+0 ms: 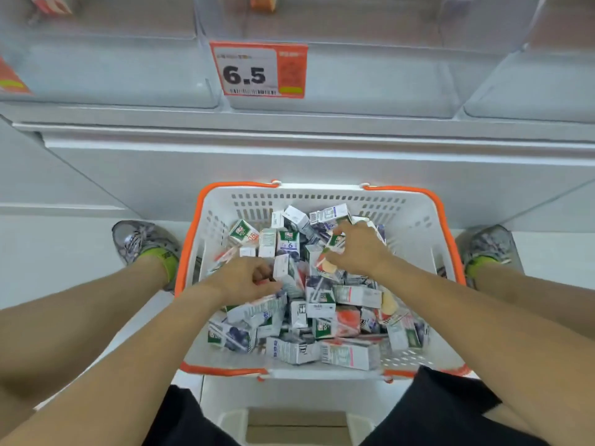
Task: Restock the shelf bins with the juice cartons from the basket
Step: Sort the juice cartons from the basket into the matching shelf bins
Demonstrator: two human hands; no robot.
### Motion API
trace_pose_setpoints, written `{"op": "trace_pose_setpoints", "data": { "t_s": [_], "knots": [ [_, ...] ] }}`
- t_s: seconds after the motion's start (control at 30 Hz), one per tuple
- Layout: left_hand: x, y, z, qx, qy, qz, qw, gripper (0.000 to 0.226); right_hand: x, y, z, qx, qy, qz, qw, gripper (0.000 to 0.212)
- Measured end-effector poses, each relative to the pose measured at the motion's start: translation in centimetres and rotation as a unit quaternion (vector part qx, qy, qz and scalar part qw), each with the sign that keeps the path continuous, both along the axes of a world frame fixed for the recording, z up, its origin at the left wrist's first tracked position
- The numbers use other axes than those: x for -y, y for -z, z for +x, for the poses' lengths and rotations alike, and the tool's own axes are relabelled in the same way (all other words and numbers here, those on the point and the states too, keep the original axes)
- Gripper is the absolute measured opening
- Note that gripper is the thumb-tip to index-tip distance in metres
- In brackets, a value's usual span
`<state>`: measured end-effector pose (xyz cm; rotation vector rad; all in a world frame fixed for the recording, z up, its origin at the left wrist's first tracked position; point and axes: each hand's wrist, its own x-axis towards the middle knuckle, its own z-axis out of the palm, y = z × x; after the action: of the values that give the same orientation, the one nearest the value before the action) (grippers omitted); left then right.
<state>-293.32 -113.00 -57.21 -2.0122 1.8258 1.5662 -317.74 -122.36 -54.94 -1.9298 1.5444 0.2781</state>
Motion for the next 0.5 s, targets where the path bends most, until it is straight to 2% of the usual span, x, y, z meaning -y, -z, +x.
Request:
{"op": "trace_pose_setpoints", "data": {
  "t_s": [0.1,0.17,0.27,0.37,0.5],
  "knots": [
    [0.5,-1.5,0.3,0.027,0.055,0.053,0.997,0.054,0.4,-0.5,0.1,0.007,0.022,0.043,0.999,0.072],
    [0.8,-2.0,0.3,0.066,0.102,0.050,0.991,0.061,0.7,-1.0,0.2,0.004,0.023,0.036,0.999,0.071],
    [0.8,-2.6,-0.2,0.084,0.095,0.015,0.992,0.062,0.8,-1.5,0.6,0.009,0.014,0.025,1.000,0.064],
    [1.1,-3.6,-0.2,0.063,0.043,-0.034,0.996,0.059,1.0,-1.8,0.7,0.043,0.026,0.026,0.998,0.056],
    [1.9,-5.7,0.1,-0.028,-0.122,-0.076,0.989,0.064,0.9,-2.5,1.3,0.054,0.042,0.034,0.997,0.050]
  ]
}}
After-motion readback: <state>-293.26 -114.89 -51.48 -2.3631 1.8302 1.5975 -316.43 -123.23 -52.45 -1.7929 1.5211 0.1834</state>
